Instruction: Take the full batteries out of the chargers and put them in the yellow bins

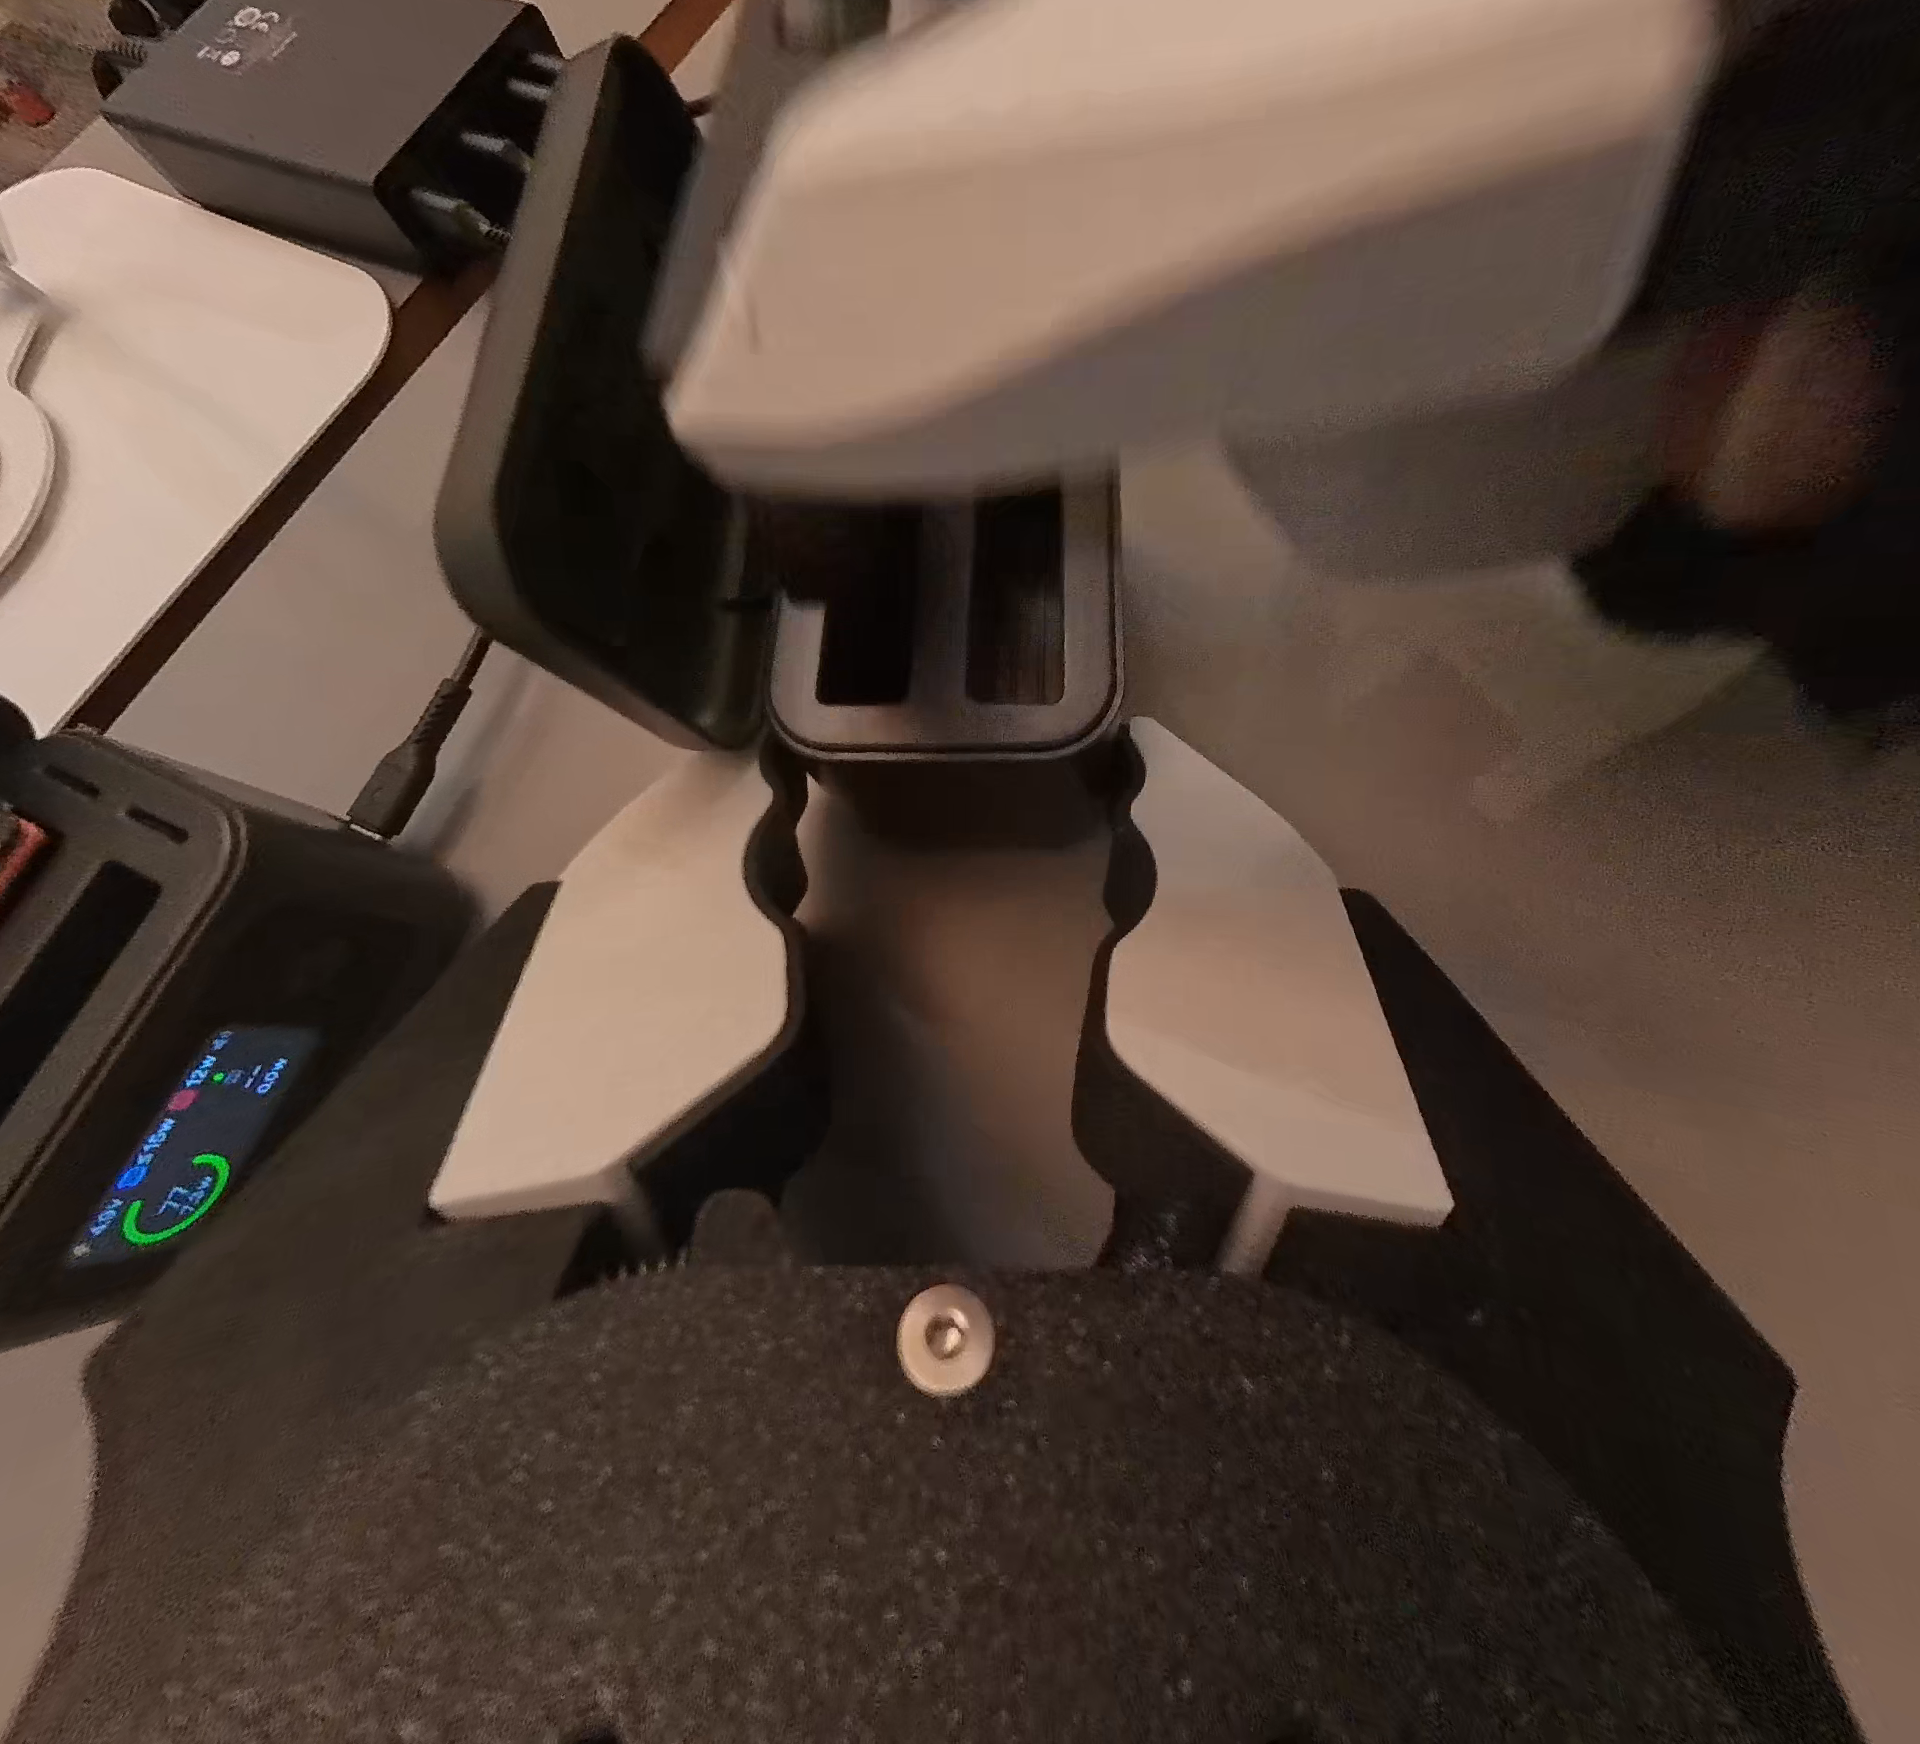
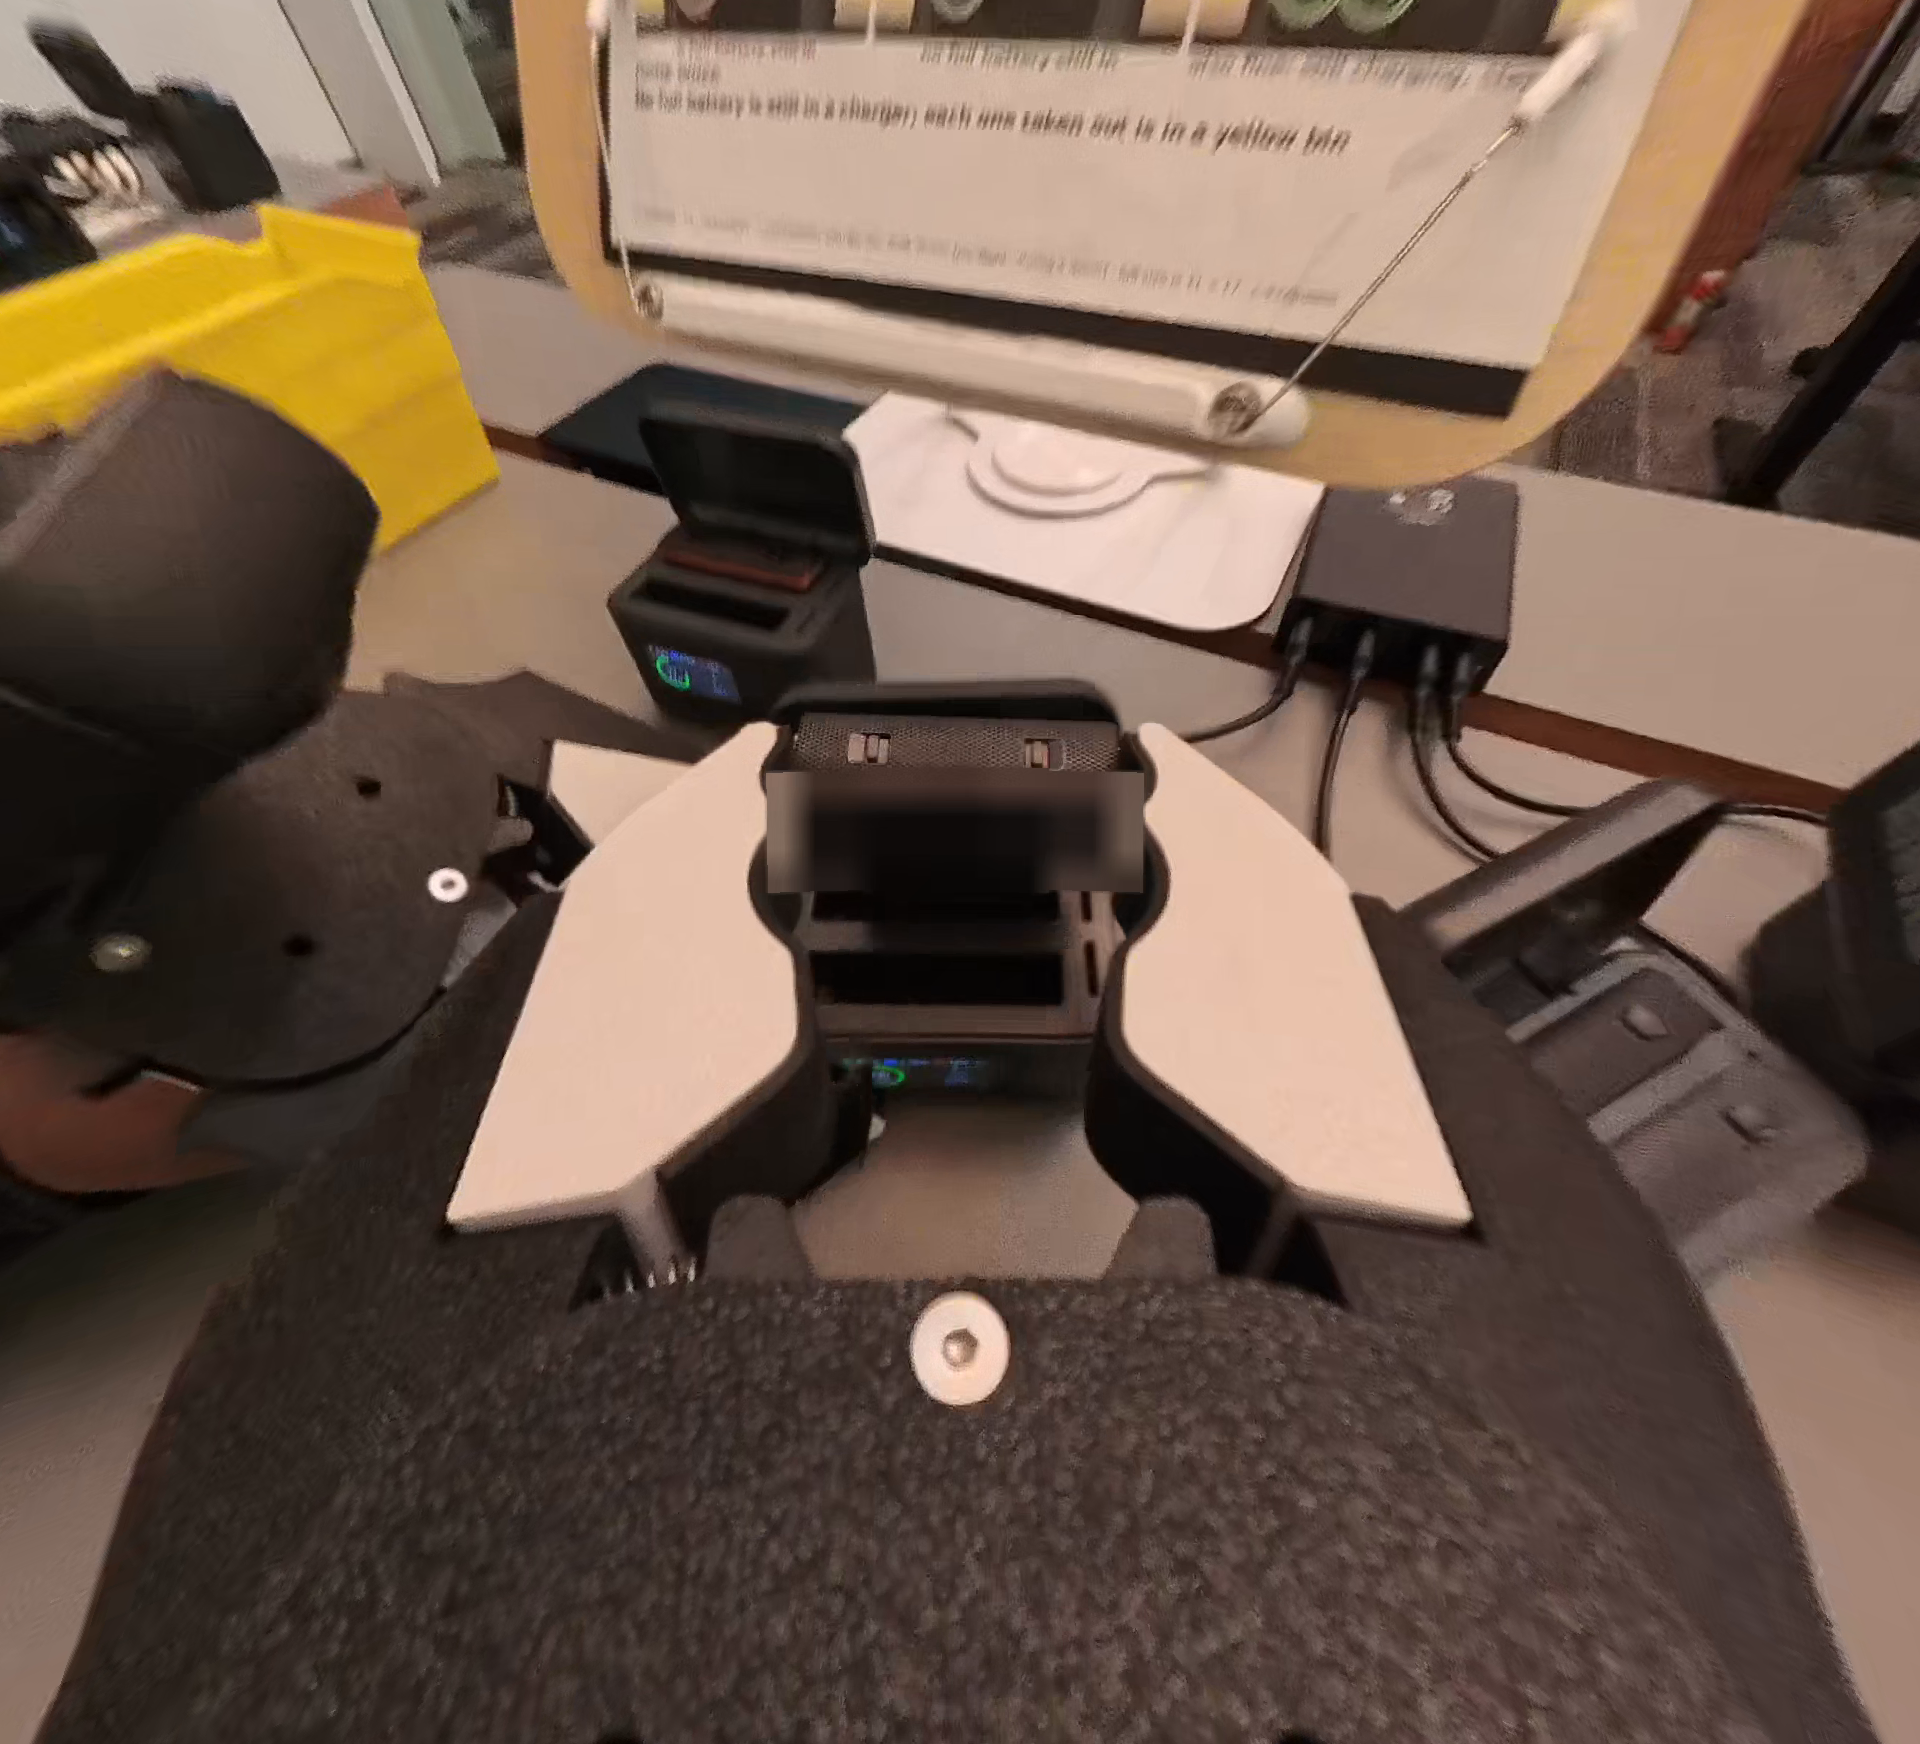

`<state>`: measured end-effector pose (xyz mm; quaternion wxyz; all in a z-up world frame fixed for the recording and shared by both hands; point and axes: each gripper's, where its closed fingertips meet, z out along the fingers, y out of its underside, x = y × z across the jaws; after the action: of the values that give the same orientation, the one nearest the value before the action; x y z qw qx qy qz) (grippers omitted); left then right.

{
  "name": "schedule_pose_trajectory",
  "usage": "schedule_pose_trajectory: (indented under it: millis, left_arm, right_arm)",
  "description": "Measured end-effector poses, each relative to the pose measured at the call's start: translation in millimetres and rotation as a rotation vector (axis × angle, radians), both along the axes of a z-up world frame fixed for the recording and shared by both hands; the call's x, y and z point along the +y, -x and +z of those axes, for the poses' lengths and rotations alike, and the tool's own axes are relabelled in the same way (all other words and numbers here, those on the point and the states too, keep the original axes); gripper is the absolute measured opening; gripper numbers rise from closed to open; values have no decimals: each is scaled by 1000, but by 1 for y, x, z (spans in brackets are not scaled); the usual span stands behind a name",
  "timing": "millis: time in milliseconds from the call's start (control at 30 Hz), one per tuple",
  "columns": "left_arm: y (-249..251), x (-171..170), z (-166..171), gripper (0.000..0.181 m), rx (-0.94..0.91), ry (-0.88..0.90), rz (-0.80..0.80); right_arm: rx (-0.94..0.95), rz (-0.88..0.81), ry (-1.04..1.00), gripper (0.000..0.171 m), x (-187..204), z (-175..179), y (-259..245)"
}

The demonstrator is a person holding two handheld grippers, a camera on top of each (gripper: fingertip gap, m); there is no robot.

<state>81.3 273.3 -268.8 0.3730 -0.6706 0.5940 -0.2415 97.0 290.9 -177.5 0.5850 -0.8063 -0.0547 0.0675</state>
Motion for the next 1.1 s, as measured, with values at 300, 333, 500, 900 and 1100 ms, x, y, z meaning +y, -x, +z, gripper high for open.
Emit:
schedule_pose_trajectory:
  millis: [300,333,500,900,1100]
  left_arm:
    - [0,1,1,57,-2,-16,-4]
    - [0,2,1,57,-2,-19,-2]
    - [4,11,1,56,-2,-27,28]
    - [16,35,3,45,0,-77,163]
    - [19,39,4,46,1,-95,177]
  right_arm:
    - [140,-53,-79,59,-13,45,-42]
    - [144,-73,-95,59,-15,52,-52]
    - [162,-184,-169,59,-37,84,-113]
    - [112,-481,-217,59,-115,93,-252]
    - [50,-631,-201,59,-147,79,-307]
